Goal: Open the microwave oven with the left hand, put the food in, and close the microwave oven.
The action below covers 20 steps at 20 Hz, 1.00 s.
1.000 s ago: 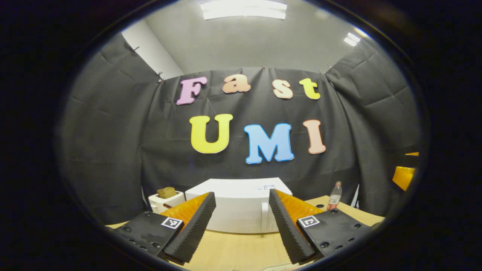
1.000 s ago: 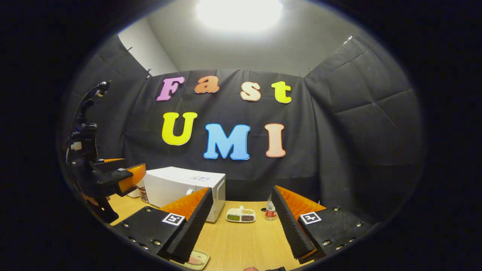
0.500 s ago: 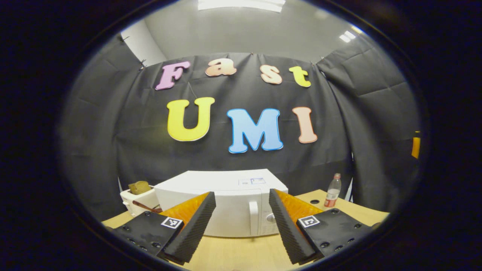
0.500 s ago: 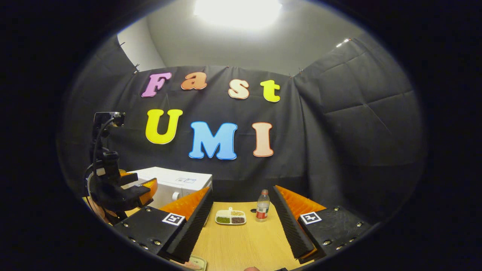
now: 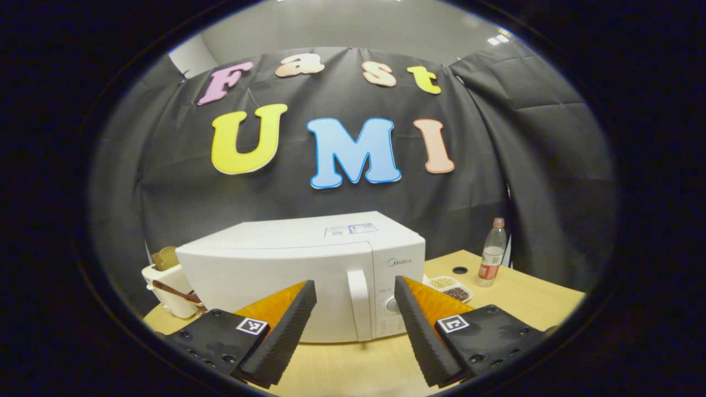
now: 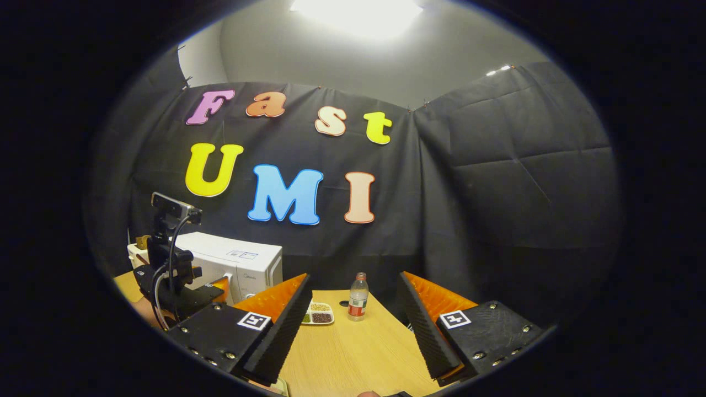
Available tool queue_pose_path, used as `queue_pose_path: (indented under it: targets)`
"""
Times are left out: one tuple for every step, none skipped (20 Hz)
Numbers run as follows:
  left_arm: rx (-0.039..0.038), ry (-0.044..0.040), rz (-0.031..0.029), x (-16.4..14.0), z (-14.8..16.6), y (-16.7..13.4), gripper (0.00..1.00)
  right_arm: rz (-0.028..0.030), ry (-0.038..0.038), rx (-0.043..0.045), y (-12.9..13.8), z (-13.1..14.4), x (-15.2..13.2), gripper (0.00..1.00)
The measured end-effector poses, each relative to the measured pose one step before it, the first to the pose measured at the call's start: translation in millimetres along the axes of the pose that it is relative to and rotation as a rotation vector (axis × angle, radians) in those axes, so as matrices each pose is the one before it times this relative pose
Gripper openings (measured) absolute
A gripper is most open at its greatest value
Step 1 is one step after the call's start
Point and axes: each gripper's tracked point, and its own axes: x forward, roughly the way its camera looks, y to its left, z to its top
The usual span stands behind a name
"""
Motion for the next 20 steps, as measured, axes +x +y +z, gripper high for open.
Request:
queue_pose_path:
  targets:
    - [-0.00835,0.01742,-0.00825,8.2,-8.91,-1.59,0.96,-0.0113,0.00557,-0.0061,-0.34,-1.2,-0.54,0.95]
    - [-0.00669,0.0201,-0.00263,8.36,-10.01,-0.93,0.97,-0.01199,0.00481,-0.00672,-0.58,-1.1,-0.6,0.95]
    - [-0.00486,0.01832,-0.00107,8.08,-7.41,0.3,0.97,-0.00982,0.00699,-0.00628,-1.19,-2.82,-0.2,0.95]
    - [-0.00152,0.01816,0.003,8.0,-8.77,1.94,0.97,-0.00589,0.00917,-0.00472,0.81,-2.73,-0.09,0.95]
    - [0.00121,0.01851,0.00234,6.63,-6.84,1.49,0.96,-0.00403,0.00945,-0.00281,0.89,-2.85,-0.51,0.95]
    - [0.00201,0.01641,-0.00143,5.8,-7.42,-0.26,0.97,-0.00466,0.00586,-0.0006,0.36,-1.03,-0.03,0.95]
    - [-0.00046,0.01224,-0.00341,3.54,-5.21,-0.22,0.96,-0.00448,0.00299,-0.00027,0.07,0.18,-0.34,0.95]
    - [-0.00322,0.00828,-0.00375,4.98,-4.94,-0.93,0.97,-0.00375,0.00123,-0.00228,0.63,0.28,0.53,0.95]
    - [-0.00305,0.00869,-0.00339,2.79,-3.05,-0.61,0.97,-0.00353,-0.00048,-0.00378,0.35,0.15,1.53,0.95]
    - [-0.00239,0.00516,0.00151,2.6,-3.55,0.46,0.94,-0.00144,0.0002,-0.00304,0.57,-0.01,-0.36,0.95]
    - [-0.00271,-0.00075,0.00443,1.54,0.09,1.47,0.83,0.00088,-0.00102,-0.00151,1.09,-0.45,-0.21,0.95]
    - [-0.00338,-0.00078,0.00328,1.01,-0.65,0.76,0.72,0.00139,-0.00016,-0.00071,0.87,0.52,-0.24,0.95]
    - [-0.0023,-0.00101,-0.00215,1.57,0.2,-0.4,0.62,0.00038,0.00135,-0.00034,-0.25,-1.25,-1.07,0.95]
    - [-0.00052,-0.00065,-0.00472,-0.69,-0.93,-2.32,0.53,-0.0014,0.00163,-0.00098,-0.82,-0.3,-1.57,0.95]
    - [0.00039,-0.00025,-0.01251,1.68,1.36,-3.54,0.51,-0.00099,0.00036,-0.00047,-0.83,-1.16,-0.53,0.95]
    - [0.00714,0.00039,0.00778,-1.08,0.21,-0.62,0.4,0.00003,0.00088,-0.00038,-0.37,0.23,-0.49,0.95]
    - [0.004,0.00306,0.0035,-0.21,-1.01,-0.04,0.37,0.00131,0.00061,-0.00087,-0.29,0.58,0.12,0.95]
    - [-0.00372,-0.00154,-0.00057,-0.68,-0.51,0.33,0.36,-0.00002,-0.00119,-0.00151,-0.7,0.66,-0.17,0.95]
    - [-0.0009,0.00059,-0.0055,-1.03,-0.09,-0.23,0.34,0.00132,-0.00179,-0.00106,-1.37,-1.5,-2.12,0.95]
    - [0.00148,-0.00125,-0.00225,-0.49,0.98,-0.16,0.29,0.00528,0.00003,-0.00053,0.01,-0.86,-1.44,0.95]
